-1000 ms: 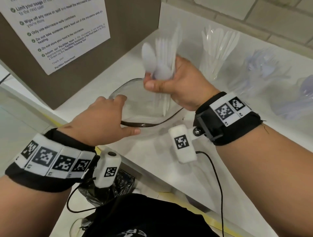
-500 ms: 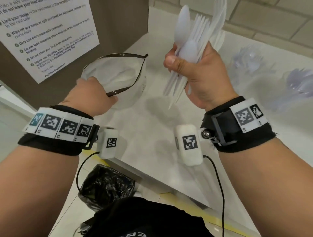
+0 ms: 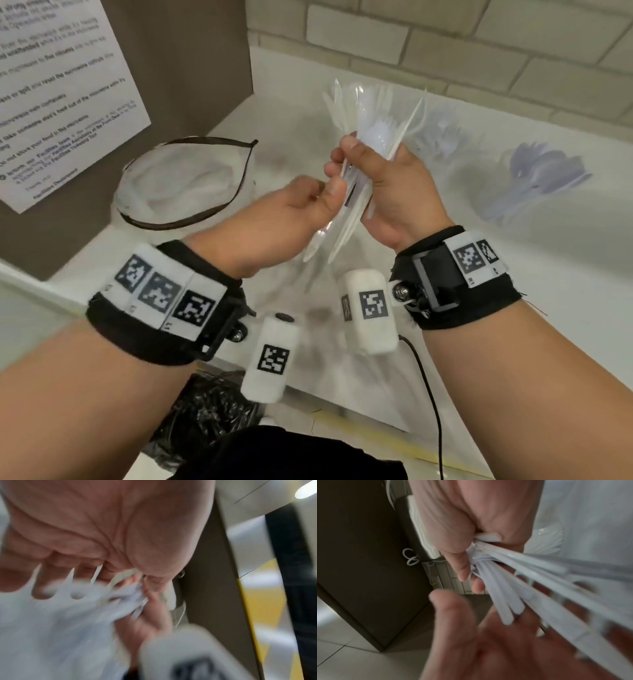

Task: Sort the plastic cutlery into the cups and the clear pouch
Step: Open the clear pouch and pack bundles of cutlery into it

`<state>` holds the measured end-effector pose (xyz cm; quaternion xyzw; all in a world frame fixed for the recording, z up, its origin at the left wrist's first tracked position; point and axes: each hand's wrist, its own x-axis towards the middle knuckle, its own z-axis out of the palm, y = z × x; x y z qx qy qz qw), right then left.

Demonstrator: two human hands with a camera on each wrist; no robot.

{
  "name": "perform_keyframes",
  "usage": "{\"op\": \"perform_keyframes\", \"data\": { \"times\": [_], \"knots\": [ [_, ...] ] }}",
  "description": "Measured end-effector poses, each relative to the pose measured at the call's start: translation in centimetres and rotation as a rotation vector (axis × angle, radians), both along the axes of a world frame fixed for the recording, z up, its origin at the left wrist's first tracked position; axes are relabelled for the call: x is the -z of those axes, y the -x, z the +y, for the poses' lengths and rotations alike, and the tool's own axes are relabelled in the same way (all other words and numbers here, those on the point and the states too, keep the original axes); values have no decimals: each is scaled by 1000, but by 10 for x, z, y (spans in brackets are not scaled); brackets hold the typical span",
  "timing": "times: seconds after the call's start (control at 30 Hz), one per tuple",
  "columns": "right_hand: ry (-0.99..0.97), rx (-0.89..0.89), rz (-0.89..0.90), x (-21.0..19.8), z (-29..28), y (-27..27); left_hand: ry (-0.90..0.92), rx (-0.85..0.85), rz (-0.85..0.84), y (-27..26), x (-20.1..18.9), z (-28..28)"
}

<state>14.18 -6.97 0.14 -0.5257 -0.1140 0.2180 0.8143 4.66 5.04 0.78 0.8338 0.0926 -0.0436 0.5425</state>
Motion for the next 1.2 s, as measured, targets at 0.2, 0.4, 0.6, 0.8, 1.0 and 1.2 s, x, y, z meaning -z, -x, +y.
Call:
{"op": "perform_keyframes", "data": {
  "times": [0.2, 0.4, 0.6, 0.8, 1.0, 1.2],
  "knots": [
    [-20, 149, -134, -13, -27, 2, 904, 34, 430, -33, 36, -27],
    [72, 139, -137, -1, -31, 16, 1390, 120, 346, -45, 38, -26],
    [246, 46, -191, 8, -34, 21, 1041, 278, 246, -44, 35, -19],
    [348, -266, -134, 18, -34, 36, 795, 125, -261, -51, 10, -10],
    [449, -285, -167, 22, -26, 44, 572, 82, -289, -44, 13, -17],
    [501, -191, -211, 15, -18, 40, 605, 236, -50, -30, 31, -16]
  ]
}}
